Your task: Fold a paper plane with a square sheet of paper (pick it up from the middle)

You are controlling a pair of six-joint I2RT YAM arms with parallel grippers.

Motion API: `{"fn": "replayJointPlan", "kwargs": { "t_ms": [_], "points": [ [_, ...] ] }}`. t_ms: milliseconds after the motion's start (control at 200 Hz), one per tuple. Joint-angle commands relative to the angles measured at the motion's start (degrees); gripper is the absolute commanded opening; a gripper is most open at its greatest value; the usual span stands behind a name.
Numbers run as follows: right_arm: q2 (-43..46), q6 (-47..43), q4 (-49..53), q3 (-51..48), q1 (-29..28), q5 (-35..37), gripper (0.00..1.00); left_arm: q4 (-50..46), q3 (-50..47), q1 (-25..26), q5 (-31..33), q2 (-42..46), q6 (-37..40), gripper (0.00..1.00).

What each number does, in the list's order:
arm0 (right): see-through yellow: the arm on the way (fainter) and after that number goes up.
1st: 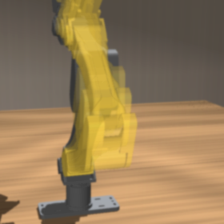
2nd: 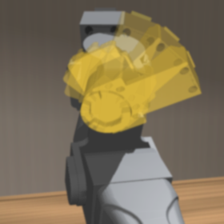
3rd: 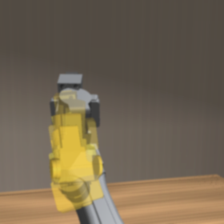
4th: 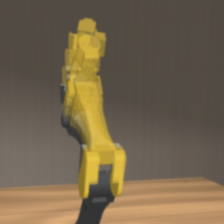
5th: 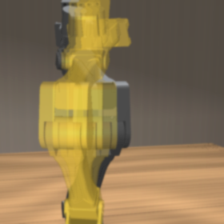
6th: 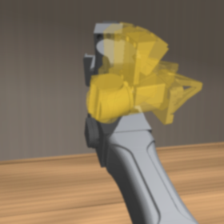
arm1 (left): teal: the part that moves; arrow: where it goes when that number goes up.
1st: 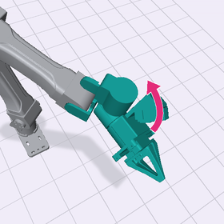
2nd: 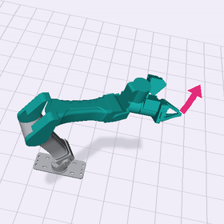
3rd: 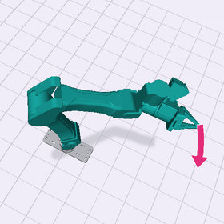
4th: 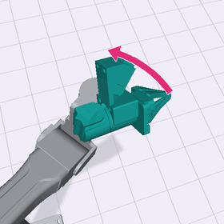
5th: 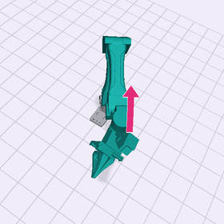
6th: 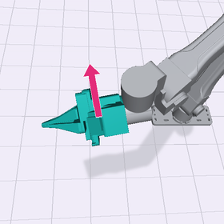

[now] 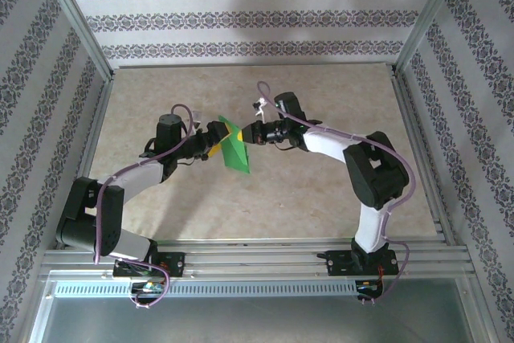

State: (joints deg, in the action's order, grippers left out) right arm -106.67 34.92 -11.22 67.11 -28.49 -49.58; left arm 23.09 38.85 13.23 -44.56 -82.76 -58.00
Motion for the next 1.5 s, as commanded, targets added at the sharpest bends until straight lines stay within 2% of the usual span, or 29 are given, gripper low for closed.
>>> {"fn": "replayJointPlan", "kwargs": {
  "t_ms": [0,105,300,595,894,1244,1409,1494],
  "points": [
    [2.63,8.90,-8.88,-1.04,0.96,-5.45,0.04,7.95,0.22,1.65,-4.64,0.55,-1.46,0.89],
    [3.58,13.86,-13.81,-1.27,1.41,-7.66,0.04,12.66,-0.21,1.85,-5.90,0.06,-2.76,0.83],
    [2.81,18.94,-18.35,-1.13,2.01,-10.12,0.05,26.65,-1.63,1.85,-8.22,-0.55,-7.65,0.65],
    [1.25,23.29,-23.42,-2.67,2.47,-10.97,0.05,28.70,-1.16,1.74,-8.44,-2.71,-8.04,0.46],
    [-0.23,25.46,-26.37,-3.43,3.18,-11.17,0.05,27.94,-1.74,1.75,-8.18,-2.15,-6.71,0.33],
    [0.31,25.30,-26.71,-4.51,3.27,-10.81,0.06,21.11,-0.33,1.72,-6.97,-2.28,-3.72,0.20],
    [1.28,23.79,-25.21,-5.17,3.33,-9.89,0.11,17.29,0.24,1.71,-5.86,-2.16,-2.03,0.14],
    [1.81,22.96,-24.20,-5.59,3.61,-9.16,0.17,14.78,0.35,1.69,-5.12,-1.89,-0.71,0.12]
  ]
}}
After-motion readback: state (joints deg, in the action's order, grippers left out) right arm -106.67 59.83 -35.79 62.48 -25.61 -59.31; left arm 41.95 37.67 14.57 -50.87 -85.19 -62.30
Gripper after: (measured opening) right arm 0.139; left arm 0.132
